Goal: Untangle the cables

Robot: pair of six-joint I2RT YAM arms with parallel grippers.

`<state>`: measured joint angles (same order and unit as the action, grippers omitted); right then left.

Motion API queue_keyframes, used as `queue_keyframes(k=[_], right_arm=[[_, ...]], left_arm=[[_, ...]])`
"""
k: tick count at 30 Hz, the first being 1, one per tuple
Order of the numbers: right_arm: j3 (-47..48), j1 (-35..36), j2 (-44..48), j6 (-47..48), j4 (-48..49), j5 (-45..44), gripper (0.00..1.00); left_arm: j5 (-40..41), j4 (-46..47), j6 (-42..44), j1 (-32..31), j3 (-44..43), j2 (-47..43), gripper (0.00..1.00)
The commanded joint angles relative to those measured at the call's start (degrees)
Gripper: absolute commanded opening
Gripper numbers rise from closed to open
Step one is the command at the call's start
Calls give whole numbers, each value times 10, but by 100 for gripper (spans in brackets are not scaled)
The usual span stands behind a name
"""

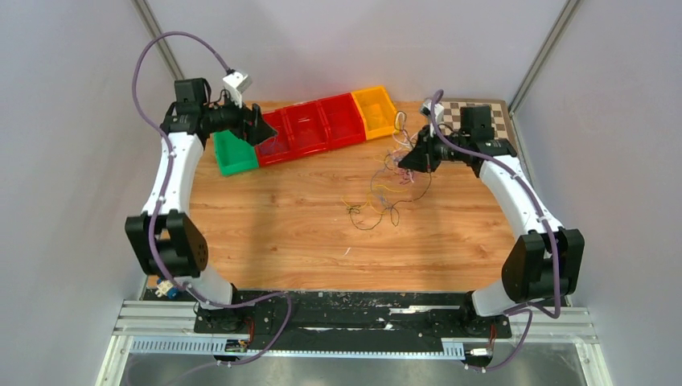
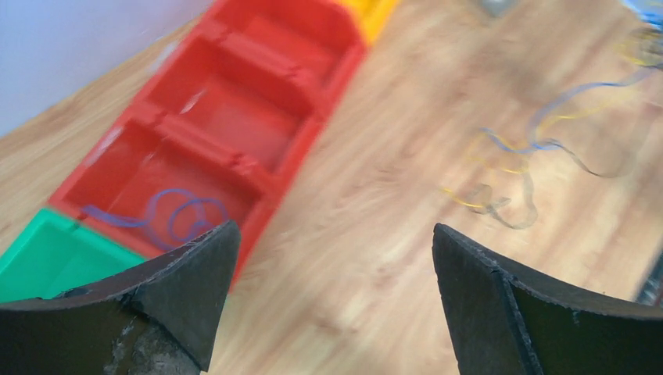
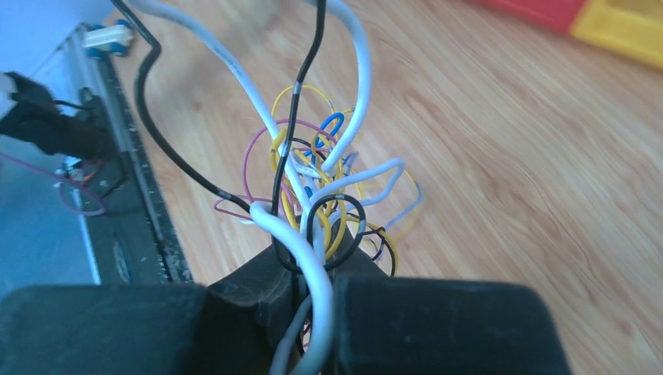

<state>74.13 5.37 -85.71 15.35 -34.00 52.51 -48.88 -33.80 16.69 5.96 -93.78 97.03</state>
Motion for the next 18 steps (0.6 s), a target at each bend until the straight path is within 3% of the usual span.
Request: queue_keyframes(k=[1,7,13,18], right_arm=[[55,46,25,-44,26,69,0],[95,97,27,-76,39,100,0],[101,146,45,-91,48,127,0],[96,175,59,-111,65,126,0]], left_arm=[[-96,-33,42,-63,83,-129,100],[-95,65,7,-193,257,-244,97],[-53,223,-113,-262,334,-279,92],[-19,267,-130,-324,339,-267,93]])
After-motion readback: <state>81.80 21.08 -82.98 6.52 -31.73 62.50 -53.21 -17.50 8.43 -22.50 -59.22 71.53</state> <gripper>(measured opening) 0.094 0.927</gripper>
